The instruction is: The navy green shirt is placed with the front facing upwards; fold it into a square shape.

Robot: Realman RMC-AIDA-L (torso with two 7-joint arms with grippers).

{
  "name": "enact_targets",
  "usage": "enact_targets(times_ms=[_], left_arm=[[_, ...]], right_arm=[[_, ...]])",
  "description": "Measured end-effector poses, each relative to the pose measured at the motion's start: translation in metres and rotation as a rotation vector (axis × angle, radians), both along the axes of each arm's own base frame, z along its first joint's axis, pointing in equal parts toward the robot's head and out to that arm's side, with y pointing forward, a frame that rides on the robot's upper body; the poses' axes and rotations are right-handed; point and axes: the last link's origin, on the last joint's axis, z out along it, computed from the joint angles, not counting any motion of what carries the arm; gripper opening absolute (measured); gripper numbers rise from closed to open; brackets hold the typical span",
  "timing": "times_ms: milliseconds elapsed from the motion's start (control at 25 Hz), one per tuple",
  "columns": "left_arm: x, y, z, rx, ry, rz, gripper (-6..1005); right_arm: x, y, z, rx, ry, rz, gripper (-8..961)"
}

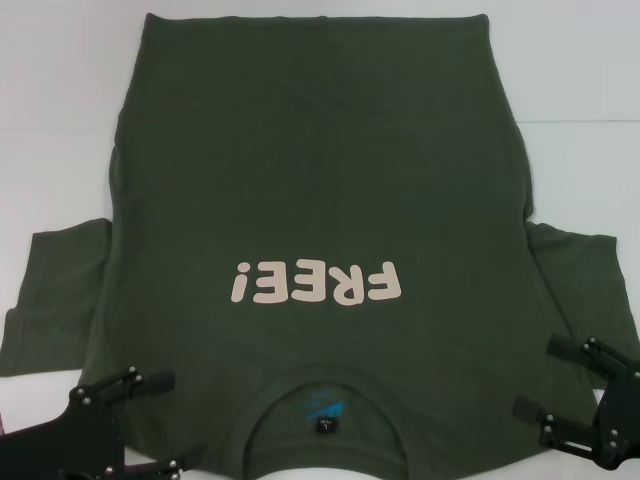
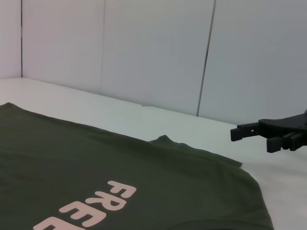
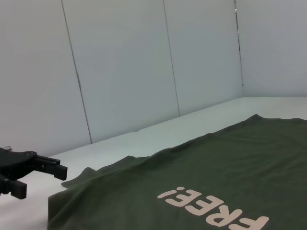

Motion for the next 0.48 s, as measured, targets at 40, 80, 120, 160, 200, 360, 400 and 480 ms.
enact_targets(times_ms=[40, 80, 120, 160, 200, 360, 400, 480], left_arm=[[-0.0001, 0.0003, 0.0002, 0.003, 0.000, 0.001, 908], [-0.0002, 0.0005, 0.0003, 0.004, 0.000, 0.002, 908], [-0.0003, 0.0008, 0.0003, 0.005, 0.001, 0.003, 908], [-0.0002, 0.0011, 0.0004, 0.006, 0.001, 0.002, 907], [0.0001, 0.0017, 0.0004, 0.007, 0.001, 0.001, 907], [0.0007, 0.0027, 0.0006, 0.008, 0.001, -0.001, 907], [0.0008, 0.0029, 0.0007, 0.009, 0.000, -0.002, 907], [0.0008, 0.0030, 0.0008, 0.010, 0.000, -0.001, 906]], right_arm=[[0.0000, 0.0004, 0.0000, 0.001, 0.000, -0.001, 945], [0.0000, 0.0009, 0.0001, 0.003, -0.001, -0.001, 945], [-0.0001, 0.0016, 0.0002, 0.005, -0.001, -0.002, 945], [-0.0006, 0.0023, -0.0002, 0.005, 0.001, -0.001, 945], [-0.0014, 0.0030, -0.0008, 0.004, 0.004, 0.001, 945], [-0.0068, 0.0064, -0.0051, -0.010, 0.014, 0.023, 945], [-0.0080, 0.0071, -0.0059, -0.013, 0.016, 0.028, 945], [-0.0091, 0.0078, -0.0070, -0.017, 0.018, 0.031, 945]])
